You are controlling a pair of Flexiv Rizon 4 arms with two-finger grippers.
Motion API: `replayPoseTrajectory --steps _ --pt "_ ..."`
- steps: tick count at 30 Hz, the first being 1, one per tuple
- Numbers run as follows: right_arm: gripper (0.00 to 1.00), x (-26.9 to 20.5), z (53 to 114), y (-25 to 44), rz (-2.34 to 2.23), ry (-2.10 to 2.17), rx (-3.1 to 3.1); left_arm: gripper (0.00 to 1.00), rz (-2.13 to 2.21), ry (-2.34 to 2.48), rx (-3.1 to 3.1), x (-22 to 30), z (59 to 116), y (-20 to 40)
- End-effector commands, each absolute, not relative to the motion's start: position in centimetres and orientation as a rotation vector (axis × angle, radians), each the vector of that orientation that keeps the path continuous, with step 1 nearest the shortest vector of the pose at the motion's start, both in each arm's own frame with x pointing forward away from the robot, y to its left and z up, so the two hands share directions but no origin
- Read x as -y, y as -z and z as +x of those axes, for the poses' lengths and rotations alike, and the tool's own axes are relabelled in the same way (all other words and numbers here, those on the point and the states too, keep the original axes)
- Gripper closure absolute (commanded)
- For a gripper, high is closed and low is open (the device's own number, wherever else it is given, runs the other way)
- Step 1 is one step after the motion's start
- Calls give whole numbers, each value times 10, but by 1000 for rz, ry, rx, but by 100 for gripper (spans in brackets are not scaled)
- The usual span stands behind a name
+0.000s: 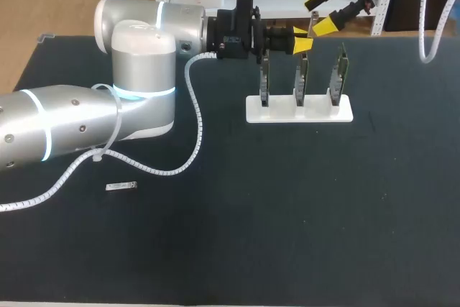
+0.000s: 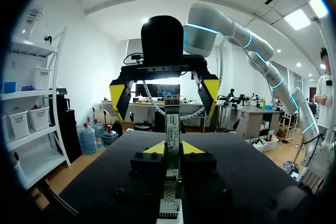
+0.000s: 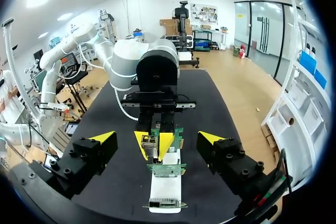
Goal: Pick up the optical module with the left hand, and insert it into the network port with the right hand.
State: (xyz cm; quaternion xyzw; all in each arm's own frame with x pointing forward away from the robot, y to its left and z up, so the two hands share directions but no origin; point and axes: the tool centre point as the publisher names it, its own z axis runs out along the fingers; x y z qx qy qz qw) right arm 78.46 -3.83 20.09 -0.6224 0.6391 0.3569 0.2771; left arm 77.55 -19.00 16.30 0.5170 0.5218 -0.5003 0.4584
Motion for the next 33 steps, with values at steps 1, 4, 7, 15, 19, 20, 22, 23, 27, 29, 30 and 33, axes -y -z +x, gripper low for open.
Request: replayPoseTrajectory --steps 1,4,7,15,19,20,22,23,27,29,30,33 --pt "0 38 781 -201 -1665 -950 -1714 100 1278 1236 -1284 191 778 -162" --pt "0 38 781 -201 -1662 -950 -1714 100 1278 1236 -1284 191 778 -162" --pt "53 38 782 -202 -1647 -946 -1709 100 1278 1236 -1284 191 778 -162" --pt "100 38 782 -202 -1641 -937 -1707 100 1278 1236 -1284 191 778 -162" --pt "100 38 783 -203 -1638 -934 -1709 100 1278 1236 -1284 191 778 -162" --pt "100 37 783 -203 -1638 -933 -1710 100 1278 1236 -1284 191 778 -162" --pt "100 37 783 -203 -1638 -934 -1709 100 1278 1236 -1284 191 778 -162" --pt "100 37 783 -203 -1639 -933 -1710 100 1278 1236 -1284 191 778 -162" --pt "100 37 784 -202 -1638 -933 -1714 100 1278 1236 -1284 191 778 -162" --pt "100 37 784 -201 -1637 -931 -1717 100 1278 1236 -1284 191 778 -162" --pt "100 37 784 -201 -1637 -931 -1718 100 1278 1236 -1284 191 778 -162" --pt "100 37 784 -201 -1638 -929 -1719 97 1278 1236 -1284 191 778 -162"
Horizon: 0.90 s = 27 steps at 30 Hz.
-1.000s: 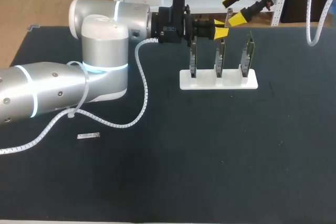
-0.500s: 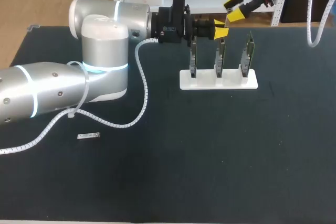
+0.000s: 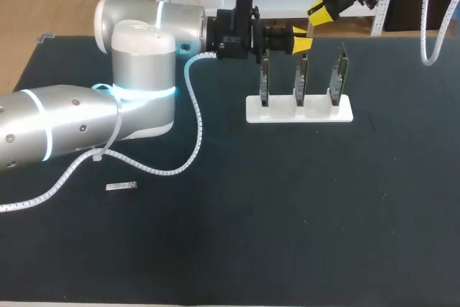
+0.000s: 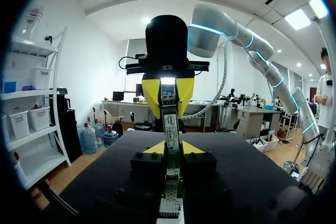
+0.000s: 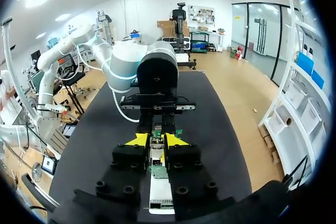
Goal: Pick up the optical module with the left hand, and insert it into the network port with the right hand.
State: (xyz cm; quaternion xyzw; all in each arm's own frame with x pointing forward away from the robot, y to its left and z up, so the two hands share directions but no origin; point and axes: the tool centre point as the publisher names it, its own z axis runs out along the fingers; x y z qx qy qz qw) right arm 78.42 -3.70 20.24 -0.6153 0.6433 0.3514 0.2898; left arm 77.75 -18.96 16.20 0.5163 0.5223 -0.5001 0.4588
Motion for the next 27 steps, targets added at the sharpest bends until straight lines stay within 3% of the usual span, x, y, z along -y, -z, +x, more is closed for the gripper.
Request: replayPoseTrajectory --steps 1,27 --pt "100 37 784 -201 -1638 -929 -1719 0 1278 1236 -1284 191 778 -162" --pt "100 36 782 -200 -1625 -919 -1718 0 1368 1155 -1334 177 765 -171"
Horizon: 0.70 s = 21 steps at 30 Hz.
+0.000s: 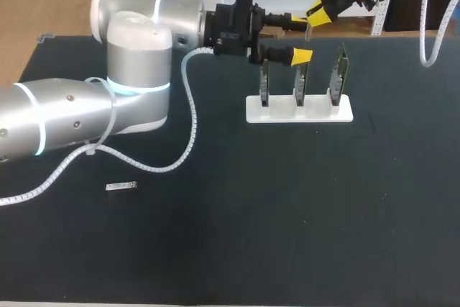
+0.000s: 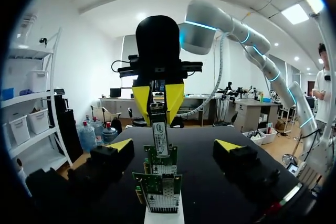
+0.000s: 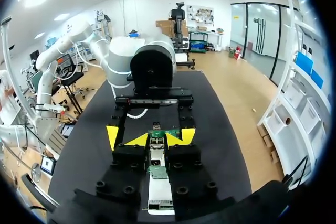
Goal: Pick up the optical module with the left hand, and insert it into the network port with the right hand.
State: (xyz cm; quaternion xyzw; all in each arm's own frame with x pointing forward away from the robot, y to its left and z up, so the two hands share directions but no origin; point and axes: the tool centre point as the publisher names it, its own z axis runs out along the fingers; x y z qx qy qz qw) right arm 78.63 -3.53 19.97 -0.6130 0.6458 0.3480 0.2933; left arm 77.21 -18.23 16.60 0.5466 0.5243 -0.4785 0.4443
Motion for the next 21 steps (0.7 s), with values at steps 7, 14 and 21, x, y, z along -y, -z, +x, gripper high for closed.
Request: replayPoseTrajectory --steps 7,14,21 --pt "100 36 781 -200 -1614 -920 -1717 0 1415 1103 -1400 173 761 -161" --pt "100 36 779 -200 -1606 -919 -1716 0 1464 1053 -1466 166 762 -147" --pt "100 36 778 -200 -1602 -919 -1716 0 1478 1041 -1483 164 764 -143"
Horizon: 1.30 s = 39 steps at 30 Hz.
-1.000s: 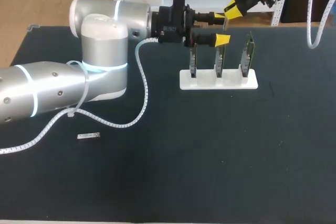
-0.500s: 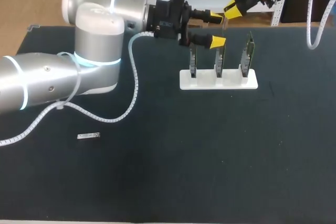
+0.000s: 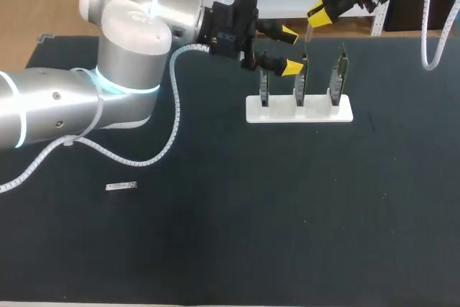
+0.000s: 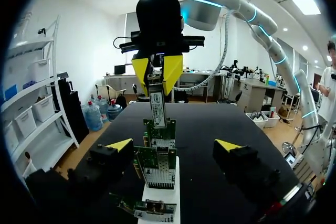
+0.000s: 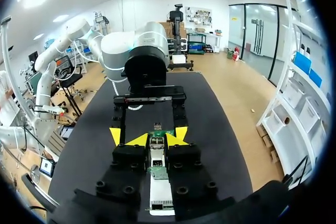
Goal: Pick up the optical module with the left hand, and insert it into the network port with the right hand.
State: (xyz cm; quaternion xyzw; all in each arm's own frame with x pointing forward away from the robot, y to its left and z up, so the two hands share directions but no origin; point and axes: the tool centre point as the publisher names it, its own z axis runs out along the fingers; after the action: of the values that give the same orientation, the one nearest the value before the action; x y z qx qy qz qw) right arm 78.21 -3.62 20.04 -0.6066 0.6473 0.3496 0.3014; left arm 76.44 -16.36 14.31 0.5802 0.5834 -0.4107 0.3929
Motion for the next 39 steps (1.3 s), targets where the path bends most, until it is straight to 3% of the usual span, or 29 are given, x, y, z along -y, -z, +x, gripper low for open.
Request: replayPoseTrajectory --steps 1,39 --pt "100 35 778 -200 -1602 -920 -1715 0 1485 1037 -1485 164 764 -143" --pt "100 36 775 -202 -1603 -909 -1709 0 1579 1026 -1552 159 768 -129"
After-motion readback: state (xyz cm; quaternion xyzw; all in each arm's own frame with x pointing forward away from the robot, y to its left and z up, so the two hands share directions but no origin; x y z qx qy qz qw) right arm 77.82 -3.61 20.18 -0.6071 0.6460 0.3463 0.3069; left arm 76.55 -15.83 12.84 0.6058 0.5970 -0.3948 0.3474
